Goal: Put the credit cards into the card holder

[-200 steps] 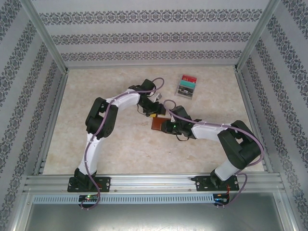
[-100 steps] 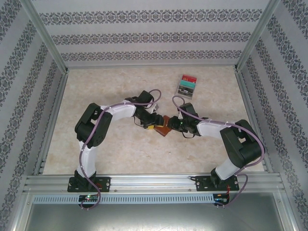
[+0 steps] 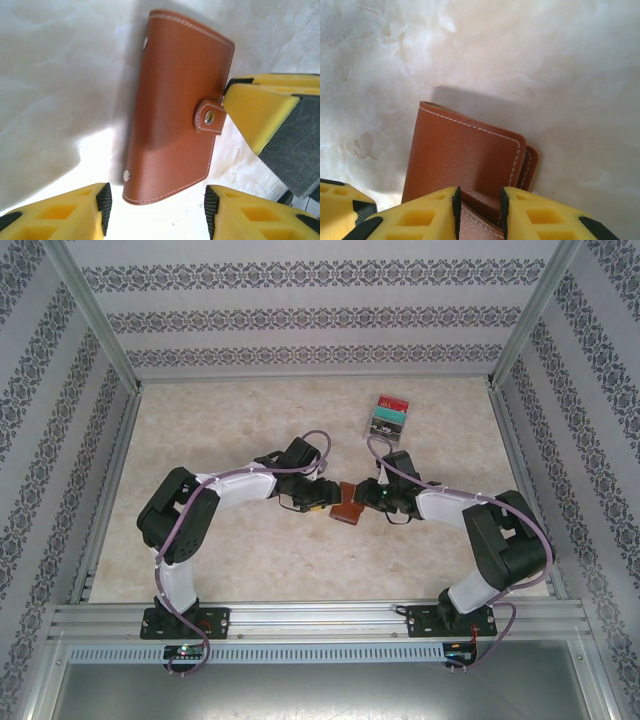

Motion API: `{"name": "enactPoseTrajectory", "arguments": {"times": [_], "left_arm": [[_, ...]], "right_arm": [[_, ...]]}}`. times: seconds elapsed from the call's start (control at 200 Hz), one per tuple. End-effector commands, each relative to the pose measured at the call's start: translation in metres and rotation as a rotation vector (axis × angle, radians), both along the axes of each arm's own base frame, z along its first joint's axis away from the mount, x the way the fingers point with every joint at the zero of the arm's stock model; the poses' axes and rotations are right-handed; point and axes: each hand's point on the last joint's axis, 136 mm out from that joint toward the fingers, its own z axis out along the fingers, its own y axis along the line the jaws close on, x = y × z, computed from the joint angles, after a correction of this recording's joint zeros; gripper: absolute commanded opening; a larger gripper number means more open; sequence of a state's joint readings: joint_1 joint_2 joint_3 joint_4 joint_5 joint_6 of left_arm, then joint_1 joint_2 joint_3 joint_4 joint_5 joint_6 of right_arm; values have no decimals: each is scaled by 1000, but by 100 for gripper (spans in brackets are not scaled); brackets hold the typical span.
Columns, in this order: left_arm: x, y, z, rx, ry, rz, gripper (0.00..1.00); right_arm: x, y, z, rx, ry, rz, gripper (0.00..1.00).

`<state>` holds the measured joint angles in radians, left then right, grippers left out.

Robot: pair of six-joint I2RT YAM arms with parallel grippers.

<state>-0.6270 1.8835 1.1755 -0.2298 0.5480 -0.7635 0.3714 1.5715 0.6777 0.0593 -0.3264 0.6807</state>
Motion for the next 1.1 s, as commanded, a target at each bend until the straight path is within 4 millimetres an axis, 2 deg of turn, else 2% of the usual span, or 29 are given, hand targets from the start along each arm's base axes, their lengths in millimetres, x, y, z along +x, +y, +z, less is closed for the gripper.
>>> {"name": "enactPoseTrajectory", "arguments": {"times": [0.0,0.14,0.265,0.455,0.58,0.909,1.094], "left_arm": [[14,-3,8,-52,-34,48,54],[22,-6,9,-94,-26,44,56],[23,-4,3,-84,-14,30,56],[22,-13,1,-122,12,-26,57],[23,-18,2,-139,20,-46,56],[24,-18,-12,-106,52,-48,54],[24,-9,-20,-41,45,-34,60]], "right_arm": [[2,-4,12,1,-16,-4,30],[2,-6,19,6,-12,-29,29],[2,-9,19,3,-3,-64,28],[2,-6,20,12,13,-63,27],[5,-2,14,12,43,-46,24],[11,6,2,12,81,-34,23],[4,2,-12,-30,121,-41,22]]}}
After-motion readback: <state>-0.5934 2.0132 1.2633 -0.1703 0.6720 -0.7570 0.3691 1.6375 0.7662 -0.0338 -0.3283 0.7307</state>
